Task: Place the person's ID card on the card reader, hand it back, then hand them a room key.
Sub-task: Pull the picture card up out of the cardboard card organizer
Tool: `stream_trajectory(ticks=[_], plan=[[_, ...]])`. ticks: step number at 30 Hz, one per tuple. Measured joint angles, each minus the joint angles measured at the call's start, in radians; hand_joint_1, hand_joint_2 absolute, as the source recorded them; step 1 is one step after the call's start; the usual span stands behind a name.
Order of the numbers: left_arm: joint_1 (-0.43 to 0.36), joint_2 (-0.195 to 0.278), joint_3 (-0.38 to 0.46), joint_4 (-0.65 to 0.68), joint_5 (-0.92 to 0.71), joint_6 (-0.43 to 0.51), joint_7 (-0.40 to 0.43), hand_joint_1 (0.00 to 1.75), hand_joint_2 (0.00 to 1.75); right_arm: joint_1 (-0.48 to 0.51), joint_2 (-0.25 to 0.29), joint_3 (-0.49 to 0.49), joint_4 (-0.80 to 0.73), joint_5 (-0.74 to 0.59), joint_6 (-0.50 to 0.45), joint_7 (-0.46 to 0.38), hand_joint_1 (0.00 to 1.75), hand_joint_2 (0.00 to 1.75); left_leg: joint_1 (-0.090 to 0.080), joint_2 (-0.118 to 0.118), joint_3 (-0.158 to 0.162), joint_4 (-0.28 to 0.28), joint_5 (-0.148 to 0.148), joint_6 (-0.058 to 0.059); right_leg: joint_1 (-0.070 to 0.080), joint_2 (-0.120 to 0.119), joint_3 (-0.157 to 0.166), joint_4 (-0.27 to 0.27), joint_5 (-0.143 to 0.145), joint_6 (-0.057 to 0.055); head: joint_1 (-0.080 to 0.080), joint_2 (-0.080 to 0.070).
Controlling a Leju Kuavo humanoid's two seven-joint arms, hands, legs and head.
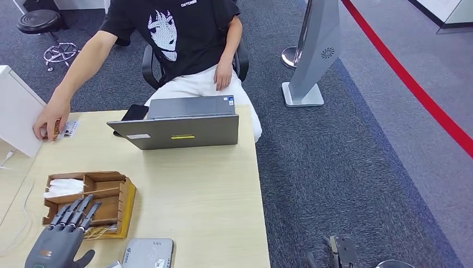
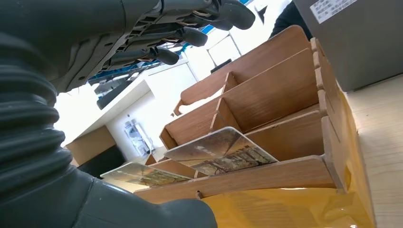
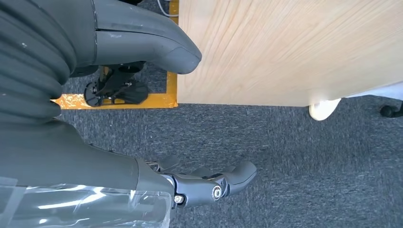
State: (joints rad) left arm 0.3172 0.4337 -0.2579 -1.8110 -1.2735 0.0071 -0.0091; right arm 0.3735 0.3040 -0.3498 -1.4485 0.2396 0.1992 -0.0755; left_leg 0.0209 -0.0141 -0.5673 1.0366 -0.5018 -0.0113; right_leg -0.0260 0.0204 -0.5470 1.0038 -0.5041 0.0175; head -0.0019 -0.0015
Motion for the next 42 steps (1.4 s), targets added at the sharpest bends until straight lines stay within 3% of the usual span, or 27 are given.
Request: stream_trajectory(ticks=[16,20,29,42], plan=[[-0.011,-0.057,0.036,0.057,-0.012,-0.017,-0.014,0.00,1.75,-0.002,0.000,0.000,0.000,0.004,0.014,0.002,0.00,1.75,0.000,0.000,0.000,0.000,0.000,0.000,0.000,0.000,0.000,0.000,0.000,0.000,0.000,0.000],[-0.011,-0.066,0.046,0.062,-0.017,-0.017,-0.016,1.73,1.75,-0.004,0.000,0.000,0.001,0.011,0.014,0.002,0.00,1.75,0.000,0.000,0.000,0.000,0.000,0.000,0.000,0.000,0.000,0.000,0.000,0.000,0.000,0.000],[-0.013,-0.100,0.084,0.062,-0.054,-0.018,-0.030,1.75,1.75,-0.006,0.000,0.000,0.001,0.008,0.012,0.004,0.00,1.75,0.000,0.000,0.000,0.000,0.000,0.000,0.000,0.000,0.000,0.000,0.000,0.000,0.000,0.000],[-0.067,-0.186,0.176,0.009,-0.113,0.056,-0.086,1.75,1.75,0.006,0.000,0.011,0.001,-0.010,-0.018,-0.008,0.00,1.75,0.000,0.000,0.000,0.000,0.000,0.000,0.000,0.000,0.000,0.000,0.000,0.000,0.000,0.000]])
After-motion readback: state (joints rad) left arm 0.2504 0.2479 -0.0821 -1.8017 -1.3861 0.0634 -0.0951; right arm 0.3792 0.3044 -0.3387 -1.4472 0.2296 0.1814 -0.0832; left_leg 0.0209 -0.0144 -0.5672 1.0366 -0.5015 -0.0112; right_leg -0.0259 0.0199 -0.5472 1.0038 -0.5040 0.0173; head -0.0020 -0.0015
